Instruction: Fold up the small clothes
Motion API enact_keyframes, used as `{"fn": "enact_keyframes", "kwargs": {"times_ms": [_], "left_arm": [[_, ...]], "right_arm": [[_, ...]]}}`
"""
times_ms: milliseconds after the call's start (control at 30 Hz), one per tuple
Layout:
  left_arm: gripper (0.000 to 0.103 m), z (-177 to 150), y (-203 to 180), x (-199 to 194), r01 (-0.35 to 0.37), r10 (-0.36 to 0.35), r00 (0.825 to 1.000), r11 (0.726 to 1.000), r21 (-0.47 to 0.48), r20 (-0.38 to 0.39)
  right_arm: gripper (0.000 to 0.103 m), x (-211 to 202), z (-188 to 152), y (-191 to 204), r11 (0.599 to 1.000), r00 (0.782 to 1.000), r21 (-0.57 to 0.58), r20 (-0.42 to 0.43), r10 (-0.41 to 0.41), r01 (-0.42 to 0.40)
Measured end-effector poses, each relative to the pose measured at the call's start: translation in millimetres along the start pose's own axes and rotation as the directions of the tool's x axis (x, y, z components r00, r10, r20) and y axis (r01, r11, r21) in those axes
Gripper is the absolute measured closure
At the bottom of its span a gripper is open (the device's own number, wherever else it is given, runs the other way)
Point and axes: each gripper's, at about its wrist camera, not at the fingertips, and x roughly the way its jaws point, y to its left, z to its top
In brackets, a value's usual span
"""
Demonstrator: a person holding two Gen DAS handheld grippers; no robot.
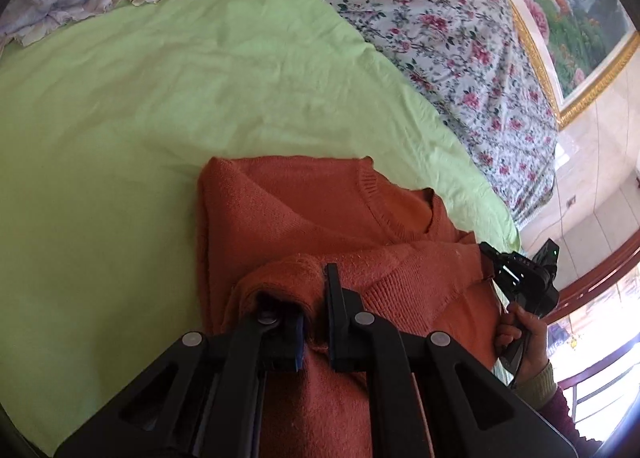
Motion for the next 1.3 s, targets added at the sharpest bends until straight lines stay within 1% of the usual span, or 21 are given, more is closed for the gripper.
{"fn": "enact_keyframes", "kwargs": {"times_ms": [133,233,300,333,367,433,467,533,567,600,667,733,767,800,833,900,933,967,1033,1167,1300], "left_arm": [[0.069,-22.4,-21.5,-33.1,0.007,-0.005,1.000,0.994,0.106,-0.016],[0.069,-49.1,-44.7,-47.8,0.054,-0.043,0.997,0.980,0.190,-0.065],[0.068,-66.1,-64.5,-40.7,0.120,-0.085,0.986,0.960,0.252,-0.144],[0.068,-74.0,-76.4,-28.9,0.127,-0.075,0.979,0.950,0.284,-0.188],[0.068,-78.1,-84.8,-17.7,0.119,-0.053,0.975,0.944,0.307,-0.216],[0.068,-81.9,-97.3,9.3,0.079,0.014,0.966,0.934,0.348,-0.257],[0.068,-79.6,-100.2,18.2,0.065,0.032,0.964,0.933,0.354,-0.263],[0.068,-66.3,-101.7,30.8,0.055,0.040,0.963,0.938,0.341,-0.267],[0.068,-57.8,-100.5,35.7,0.040,0.053,0.963,0.941,0.336,-0.264],[0.069,-48.7,-97.7,41.8,0.011,0.080,0.963,0.942,0.334,-0.256],[0.079,-27.1,-87.0,55.5,-0.002,0.085,0.962,0.953,0.303,-0.259],[0.081,-2.4,-75.6,65.2,-0.044,0.108,0.967,0.963,0.267,-0.231],[0.081,9.3,-71.4,67.5,-0.077,0.133,0.969,0.964,0.254,-0.207],[0.081,22.3,-68.2,66.8,-0.124,0.168,0.971,0.962,0.241,-0.170],[0.081,36.0,-64.7,66.3,-0.154,0.187,0.973,0.963,0.221,-0.134],[0.081,54.1,-60.0,59.0,-0.157,0.175,0.981,0.971,0.183,-0.082],[0.078,62.1,-58.2,54.5,-0.178,0.187,0.981,0.970,0.165,-0.045],[0.067,68.8,-56.4,49.1,-0.209,0.211,0.977,0.966,0.150,-0.002],[0.060,77.4,-50.6,38.1,-0.239,0.234,0.971,0.963,0.123,0.057],[0.060,79.3,-40.2,19.1,-0.205,0.200,0.977,0.977,0.061,0.072],[0.060,46.3,-52.3,-0.1,-0.152,0.145,0.988,0.980,0.125,0.060]], "right_arm": [[0.090,-24.3,-5.5,12.4,0.999,1.000,-0.051,0.002,-0.003,0.003],[0.076,-53.5,-20.4,24.2,0.993,1.000,-0.114,0.020,0.022,-0.019],[0.073,-65.0,-34.2,36.0,0.982,0.997,-0.177,0.001,0.072,-0.071],[0.073,-64.6,-44.1,46.8,0.965,0.992,-0.231,-0.045,0.115,-0.122],[0.073,-56.9,-59.3,64.6,0.937,0.982,-0.308,-0.135,0.128,-0.165],[0.073,-38.3,-83.8,90.3,0.888,0.961,-0.419,-0.266,0.077,-0.188],[0.073,-24.0,-101.9,106.0,0.844,0.936,-0.494,-0.350,0.026,-0.208],[0.073,-8.0,-123.1,123.1,0.772,0.912,-0.597,-0.407,-0.057,-0.219],[0.073,-2.1,-128.1,129.5,0.737,0.915,-0.648,-0.390,-0.102,-0.194],[0.073,5.1,-125.2,132.9,0.727,0.916,-0.661,-0.384,-0.118,-0.184],[0.073,17.8,-108.8,131.4,0.759,0.919,-0.633,-0.374,-0.126,-0.154],[0.073,33.9,-80.7,124.0,0.797,0.934,-0.602,-0.311,-0.175,-0.051],[0.073,40.9,-61.4,117.3,0.819,0.946,-0.573,-0.242,-0.214,0.039],[0.073,42.9,-47.8,111.8,0.840,0.955,-0.536,-0.198,-0.220,0.082],[0.073,42.8,-34.1,106.0,0.870,0.966,-0.484,-0.164,-0.198,0.096],[0.073,36.7,-9.0,93.6,0.924,0.987,-0.370,-0.083,-0.136,0.096],[0.073,34.0,-3.2,90.9,0.933,0.990,-0.346,-0.056,-0.130,0.102],[0.073,30.6,1.2,89.1,0.939,0.992,-0.327,-0.028,-0.122,0.106],[0.072,21.8,3.8,86.5,0.946,0.993,-0.305,0.014,-0.114,0.113],[0.072,5.2,-3.6,80.3,0.954,0.996,-0.288,0.017,-0.082,0.083],[0.071,-13.9,-25.6,72.0,0.952,0.998,-0.300,-0.005,-0.067,0.063]]}}
